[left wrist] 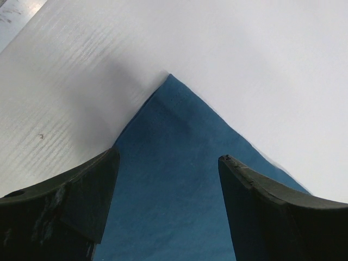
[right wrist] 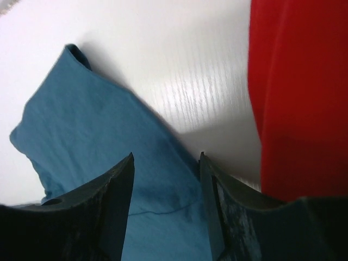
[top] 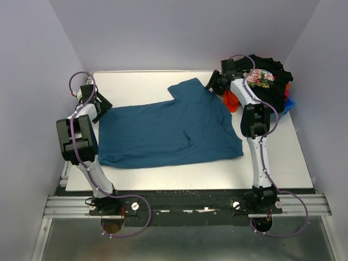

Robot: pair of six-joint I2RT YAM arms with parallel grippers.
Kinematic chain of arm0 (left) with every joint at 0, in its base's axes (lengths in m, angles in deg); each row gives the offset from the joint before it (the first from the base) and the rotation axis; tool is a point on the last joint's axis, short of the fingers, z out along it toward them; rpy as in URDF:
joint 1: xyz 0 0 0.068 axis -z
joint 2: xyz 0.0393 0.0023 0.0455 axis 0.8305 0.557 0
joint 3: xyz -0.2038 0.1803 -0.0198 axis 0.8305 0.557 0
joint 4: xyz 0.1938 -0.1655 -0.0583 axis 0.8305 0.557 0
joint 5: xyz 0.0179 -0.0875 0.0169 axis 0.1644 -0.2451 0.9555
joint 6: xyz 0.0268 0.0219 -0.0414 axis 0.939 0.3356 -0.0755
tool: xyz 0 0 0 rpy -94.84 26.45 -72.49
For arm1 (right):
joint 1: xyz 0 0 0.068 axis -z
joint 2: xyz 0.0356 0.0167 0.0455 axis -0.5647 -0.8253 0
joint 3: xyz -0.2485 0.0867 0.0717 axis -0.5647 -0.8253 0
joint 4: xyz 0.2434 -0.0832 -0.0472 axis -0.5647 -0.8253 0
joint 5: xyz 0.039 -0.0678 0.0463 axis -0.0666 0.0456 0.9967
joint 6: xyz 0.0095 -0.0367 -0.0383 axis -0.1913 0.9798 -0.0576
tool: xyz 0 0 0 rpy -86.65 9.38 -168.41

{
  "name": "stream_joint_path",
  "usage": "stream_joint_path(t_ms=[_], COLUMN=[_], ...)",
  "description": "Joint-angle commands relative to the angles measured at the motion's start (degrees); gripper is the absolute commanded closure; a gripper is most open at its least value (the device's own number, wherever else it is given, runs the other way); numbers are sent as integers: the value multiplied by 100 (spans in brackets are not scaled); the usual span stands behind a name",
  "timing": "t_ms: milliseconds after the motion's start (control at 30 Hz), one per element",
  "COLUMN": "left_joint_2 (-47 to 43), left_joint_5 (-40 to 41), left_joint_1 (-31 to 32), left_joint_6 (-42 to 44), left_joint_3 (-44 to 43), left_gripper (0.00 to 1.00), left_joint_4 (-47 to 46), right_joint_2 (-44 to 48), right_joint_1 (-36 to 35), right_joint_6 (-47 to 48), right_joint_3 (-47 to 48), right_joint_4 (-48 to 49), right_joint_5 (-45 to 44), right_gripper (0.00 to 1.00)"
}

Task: Fold and stack the t-shirts
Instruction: Grap the side of the flattened tshirt furthest away from the robot with both arms

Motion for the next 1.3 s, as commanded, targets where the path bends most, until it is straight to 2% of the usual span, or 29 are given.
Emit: stream_joint_path(t_ms=[0, 433, 633, 700, 800, 1000, 1033, 1067, 1100, 1133, 1267], left_joint_2=[-95, -218, -367, -394, -420, -429, -403, -368, -324, -280, -78], left_joint_5=[-146, -295, -392, -410, -568, -577, -594, -620, -647, -673, -682], left_joint_1=[-39, -48, -39, -39, -31, -22, -22, -22, -22, -22, -22], left_joint_6=[-17, -25, -60, -104, -140, -140, -148, -157, -166, -166, -175], left_joint_3=[162, 435, 637, 664, 690, 743, 734, 708, 682, 638, 445], left_gripper=[12, 12, 13, 13, 14, 14, 14, 14, 14, 15, 15], left_joint_4=[-273, -590, -801, -854, -942, -1065, -1100, -1117, -1126, -1135, -1118], right_joint_2=[240, 1637, 2445, 2674, 2911, 3526, 3588, 3624, 3598, 3554, 3186], right_joint_1=[-10, -46, -116, -116, -116, -116, -116, -116, -116, -116, -116], right_joint_6=[379, 739, 827, 845, 819, 845, 845, 828, 845, 854, 889], right_joint_3=[-243, -2448, -3555, -3916, -4172, -4971, -5103, -5113, -5052, -4929, -4244], right_joint_4=[-877, -377, -157, -43, -25, 124, 194, 238, 265, 265, 108], right_joint_5=[-342, -1169, -1459, -1503, -1652, -1731, -1749, -1775, -1801, -1802, -1740], right_gripper=[45, 59, 80, 92, 99, 98, 87, 68, 59, 55, 54])
